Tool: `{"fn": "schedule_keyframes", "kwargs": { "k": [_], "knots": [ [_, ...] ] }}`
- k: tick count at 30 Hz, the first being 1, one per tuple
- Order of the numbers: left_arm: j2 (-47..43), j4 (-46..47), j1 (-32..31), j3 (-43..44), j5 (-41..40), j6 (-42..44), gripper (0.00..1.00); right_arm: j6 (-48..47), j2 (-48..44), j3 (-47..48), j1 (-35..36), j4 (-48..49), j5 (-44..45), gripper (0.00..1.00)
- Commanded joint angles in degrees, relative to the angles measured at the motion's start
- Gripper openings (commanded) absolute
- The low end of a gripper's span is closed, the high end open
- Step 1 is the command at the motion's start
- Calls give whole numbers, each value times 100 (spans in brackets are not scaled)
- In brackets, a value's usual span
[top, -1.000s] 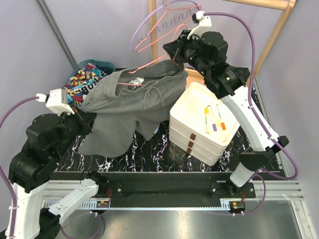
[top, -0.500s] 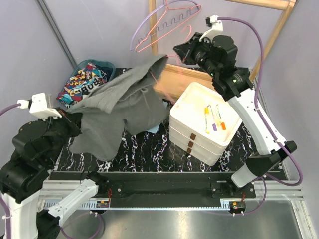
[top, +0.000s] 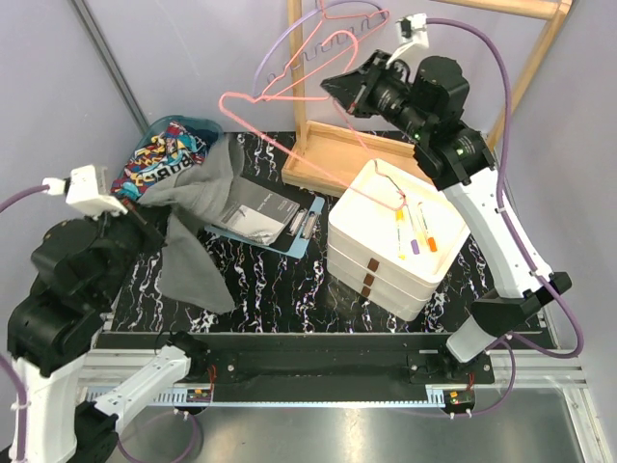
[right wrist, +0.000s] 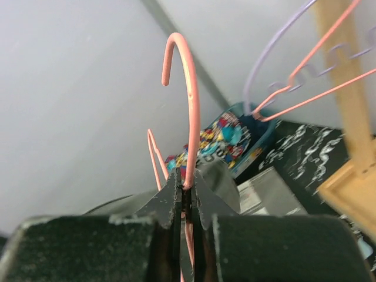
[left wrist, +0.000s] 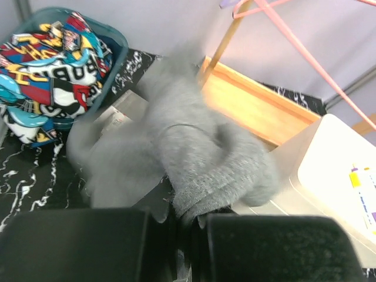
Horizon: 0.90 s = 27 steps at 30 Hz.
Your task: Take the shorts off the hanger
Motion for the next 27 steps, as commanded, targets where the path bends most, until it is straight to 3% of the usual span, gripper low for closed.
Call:
{"fn": "schedule_keyframes", "kwargs": {
  "k": [1, 13, 18, 27],
  "knots": [
    [293, 823, 12, 123, 229, -113, 0, 40, -110, 539, 353, -509, -365, 0],
    [1233, 1894, 12, 975, -667, 361, 0, -795, -1982, -744, 486, -1556, 1093, 0],
    [1751, 3255, 20, 1370, -1046, 809, 0, -944, -2474, -867, 477, -1943, 1445, 0],
    [2963, 5980, 38, 2126, -1275, 2705, 0, -1287, -2519, -281, 486, -2479, 1806, 0]
  ]
}}
